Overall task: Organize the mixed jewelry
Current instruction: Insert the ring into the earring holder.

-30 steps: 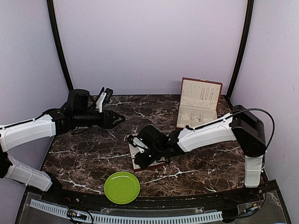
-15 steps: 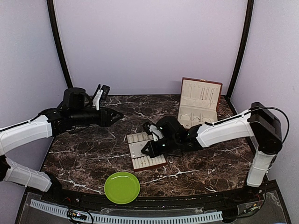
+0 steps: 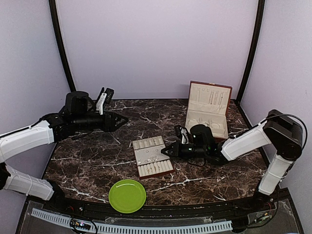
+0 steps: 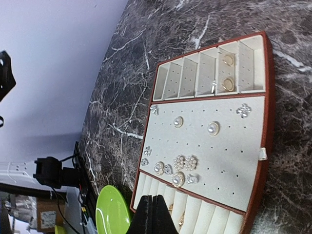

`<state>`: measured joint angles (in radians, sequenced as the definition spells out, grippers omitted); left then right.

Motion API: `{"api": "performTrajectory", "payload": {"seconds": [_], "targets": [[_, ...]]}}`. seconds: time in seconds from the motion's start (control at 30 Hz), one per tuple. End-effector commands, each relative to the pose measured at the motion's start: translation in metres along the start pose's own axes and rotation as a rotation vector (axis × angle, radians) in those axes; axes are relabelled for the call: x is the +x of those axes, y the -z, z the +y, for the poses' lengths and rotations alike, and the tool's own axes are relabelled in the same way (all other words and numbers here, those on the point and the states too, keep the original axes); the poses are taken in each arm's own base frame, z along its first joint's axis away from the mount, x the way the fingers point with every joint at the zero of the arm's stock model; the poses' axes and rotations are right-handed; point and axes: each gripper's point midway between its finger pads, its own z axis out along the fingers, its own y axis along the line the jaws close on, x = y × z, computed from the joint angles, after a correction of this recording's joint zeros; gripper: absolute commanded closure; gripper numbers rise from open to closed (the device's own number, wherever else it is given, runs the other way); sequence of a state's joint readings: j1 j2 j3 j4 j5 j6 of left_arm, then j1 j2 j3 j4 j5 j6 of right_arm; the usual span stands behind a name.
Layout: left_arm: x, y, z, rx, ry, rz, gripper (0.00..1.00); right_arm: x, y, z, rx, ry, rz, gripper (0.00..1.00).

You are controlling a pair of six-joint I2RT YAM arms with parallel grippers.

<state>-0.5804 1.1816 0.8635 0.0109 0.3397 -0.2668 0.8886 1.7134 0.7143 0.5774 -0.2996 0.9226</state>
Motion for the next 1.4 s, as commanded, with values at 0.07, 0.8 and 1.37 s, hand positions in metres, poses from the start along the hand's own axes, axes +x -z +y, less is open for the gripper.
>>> {"api": "performTrajectory", "payload": {"seconds": [0.07,0.8,1.37], "targets": [[-0.007,0.004,-0.006,0.022,-0.006,-0.031,0.47,-0.026,0.013,0.015,-0.129,-0.121,-0.127,1.0],[-0.009,0.007,-0.011,0.045,0.003,-0.038,0.47,-0.013,-0.002,-0.03,-0.061,-0.215,-0.153,1.0],[-0.01,0.008,-0.012,0.05,-0.001,-0.043,0.47,-0.002,-0.008,-0.052,-0.023,-0.249,-0.153,1.0]]}}
